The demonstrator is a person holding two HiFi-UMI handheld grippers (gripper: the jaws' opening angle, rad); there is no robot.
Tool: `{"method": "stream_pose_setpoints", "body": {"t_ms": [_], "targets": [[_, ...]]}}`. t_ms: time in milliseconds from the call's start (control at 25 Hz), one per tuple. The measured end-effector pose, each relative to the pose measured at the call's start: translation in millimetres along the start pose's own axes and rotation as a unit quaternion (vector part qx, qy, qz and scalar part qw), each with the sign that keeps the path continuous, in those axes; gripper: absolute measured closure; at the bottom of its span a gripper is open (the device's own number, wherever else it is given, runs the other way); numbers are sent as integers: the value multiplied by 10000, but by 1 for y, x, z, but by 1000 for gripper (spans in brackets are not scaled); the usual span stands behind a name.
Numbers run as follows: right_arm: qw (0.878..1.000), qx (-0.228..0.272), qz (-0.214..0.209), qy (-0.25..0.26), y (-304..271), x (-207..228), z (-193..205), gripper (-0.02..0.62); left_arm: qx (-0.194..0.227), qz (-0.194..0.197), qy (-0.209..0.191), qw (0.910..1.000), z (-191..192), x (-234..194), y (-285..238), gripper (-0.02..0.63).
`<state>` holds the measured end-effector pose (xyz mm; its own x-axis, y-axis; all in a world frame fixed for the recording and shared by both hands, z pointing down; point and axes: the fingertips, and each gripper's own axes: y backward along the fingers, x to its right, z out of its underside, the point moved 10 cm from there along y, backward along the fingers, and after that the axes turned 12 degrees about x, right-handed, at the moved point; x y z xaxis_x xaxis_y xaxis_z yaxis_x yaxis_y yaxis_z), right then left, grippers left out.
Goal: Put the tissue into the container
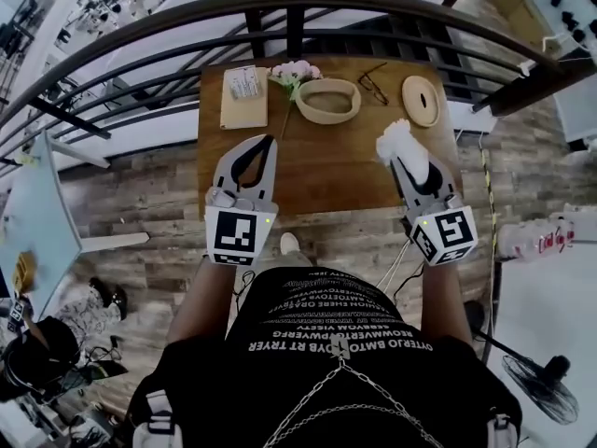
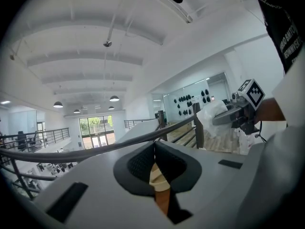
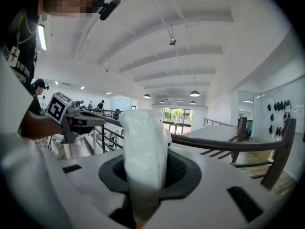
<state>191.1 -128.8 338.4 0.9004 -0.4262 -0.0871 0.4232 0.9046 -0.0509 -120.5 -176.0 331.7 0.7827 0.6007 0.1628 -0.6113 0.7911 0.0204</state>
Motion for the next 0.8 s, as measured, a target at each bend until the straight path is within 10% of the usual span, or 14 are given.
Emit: {"method": "stream_pose_setpoints", "body": {"t_ms": [800], "targets": [[9992,-136,366,60,-67,43,11,479,-185,123,109,9997,27,-51,-47,578]]}}
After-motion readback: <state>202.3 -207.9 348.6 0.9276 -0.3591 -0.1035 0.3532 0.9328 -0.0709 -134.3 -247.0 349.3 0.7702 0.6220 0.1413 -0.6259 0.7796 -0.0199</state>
